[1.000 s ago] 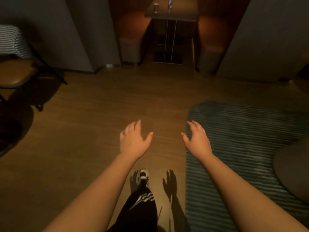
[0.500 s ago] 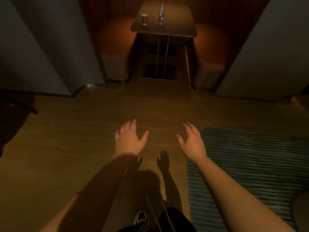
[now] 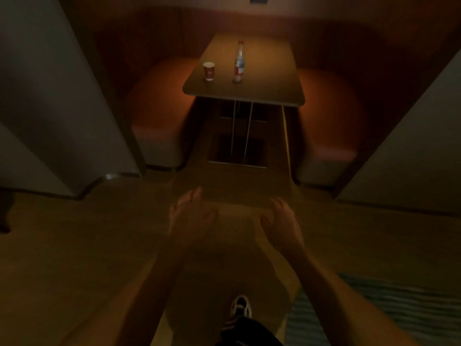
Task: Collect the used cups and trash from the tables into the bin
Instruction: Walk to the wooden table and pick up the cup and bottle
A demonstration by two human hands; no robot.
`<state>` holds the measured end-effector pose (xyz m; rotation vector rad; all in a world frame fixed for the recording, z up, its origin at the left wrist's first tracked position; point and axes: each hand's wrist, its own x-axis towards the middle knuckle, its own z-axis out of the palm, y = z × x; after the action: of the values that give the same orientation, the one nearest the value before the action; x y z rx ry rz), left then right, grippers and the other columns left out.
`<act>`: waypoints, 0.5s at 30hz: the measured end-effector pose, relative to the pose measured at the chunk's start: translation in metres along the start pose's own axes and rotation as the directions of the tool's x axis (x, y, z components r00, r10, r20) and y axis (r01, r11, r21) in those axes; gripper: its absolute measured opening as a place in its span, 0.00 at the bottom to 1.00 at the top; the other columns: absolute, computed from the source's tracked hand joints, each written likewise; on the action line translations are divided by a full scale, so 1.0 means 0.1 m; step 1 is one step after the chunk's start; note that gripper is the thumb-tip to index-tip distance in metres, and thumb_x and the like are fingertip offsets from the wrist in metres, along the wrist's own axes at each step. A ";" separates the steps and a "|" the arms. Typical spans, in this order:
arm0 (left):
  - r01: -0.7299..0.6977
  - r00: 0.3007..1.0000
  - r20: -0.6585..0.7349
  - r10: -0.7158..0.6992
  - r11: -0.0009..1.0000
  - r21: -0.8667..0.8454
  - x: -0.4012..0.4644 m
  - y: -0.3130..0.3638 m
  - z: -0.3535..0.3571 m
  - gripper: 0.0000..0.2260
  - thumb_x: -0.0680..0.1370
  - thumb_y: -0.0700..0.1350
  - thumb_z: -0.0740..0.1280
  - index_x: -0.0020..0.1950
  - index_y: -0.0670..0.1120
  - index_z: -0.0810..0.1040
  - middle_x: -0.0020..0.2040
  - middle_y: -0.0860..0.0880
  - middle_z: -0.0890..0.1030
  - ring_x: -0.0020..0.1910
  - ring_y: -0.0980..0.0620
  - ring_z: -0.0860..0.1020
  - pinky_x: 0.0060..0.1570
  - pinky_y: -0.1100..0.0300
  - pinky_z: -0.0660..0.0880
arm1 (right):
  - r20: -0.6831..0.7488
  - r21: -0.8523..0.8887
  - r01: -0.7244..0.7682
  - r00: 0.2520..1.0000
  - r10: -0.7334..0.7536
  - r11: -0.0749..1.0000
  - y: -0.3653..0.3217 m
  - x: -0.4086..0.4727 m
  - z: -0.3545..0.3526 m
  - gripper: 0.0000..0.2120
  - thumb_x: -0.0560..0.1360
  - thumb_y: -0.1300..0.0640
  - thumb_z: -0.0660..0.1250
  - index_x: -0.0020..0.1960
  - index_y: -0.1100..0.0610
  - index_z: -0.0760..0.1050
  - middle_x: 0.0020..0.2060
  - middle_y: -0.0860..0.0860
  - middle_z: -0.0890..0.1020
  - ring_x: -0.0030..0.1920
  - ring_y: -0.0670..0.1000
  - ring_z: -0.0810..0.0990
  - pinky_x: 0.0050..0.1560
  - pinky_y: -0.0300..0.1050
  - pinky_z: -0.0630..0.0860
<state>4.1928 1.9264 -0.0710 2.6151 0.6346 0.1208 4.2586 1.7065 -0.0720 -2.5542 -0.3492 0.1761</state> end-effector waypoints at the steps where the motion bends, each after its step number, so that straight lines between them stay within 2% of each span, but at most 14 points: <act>1: 0.008 1.000 -0.013 -0.008 1.000 -0.014 0.31 0.11 0.00 0.32 0.76 0.64 0.58 0.76 0.51 0.57 0.75 0.47 0.61 0.73 0.47 0.59 0.68 0.45 0.56 | 0.008 -0.003 0.006 1.000 -0.006 1.000 -0.01 0.34 -0.07 0.27 0.77 0.53 0.64 0.74 0.56 0.61 0.74 0.54 0.62 0.74 0.54 0.60 0.70 0.49 0.60; 9: 0.031 0.998 -0.052 -0.032 0.999 -0.018 2.28 0.70 0.03 0.32 0.76 0.62 0.59 0.75 0.47 0.58 0.74 0.44 0.62 0.72 0.45 0.60 0.67 0.46 0.58 | 0.020 -0.040 0.089 0.996 -0.089 0.995 -0.14 2.56 -0.53 0.27 0.79 0.52 0.62 0.75 0.57 0.60 0.75 0.54 0.60 0.74 0.53 0.59 0.72 0.50 0.60; 15: 0.046 0.997 -0.062 -0.049 0.997 -0.060 3.83 0.77 0.25 0.33 0.77 0.62 0.58 0.76 0.47 0.55 0.75 0.44 0.60 0.73 0.45 0.60 0.69 0.43 0.56 | -0.009 -0.012 0.101 0.995 -0.101 0.995 -0.19 4.17 -0.33 0.27 0.79 0.52 0.62 0.75 0.57 0.59 0.75 0.53 0.59 0.75 0.53 0.58 0.73 0.52 0.60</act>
<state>4.5701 2.0293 -0.0666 2.5471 0.7041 0.2050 4.6606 1.8234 -0.0561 -2.5409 -0.4759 0.1237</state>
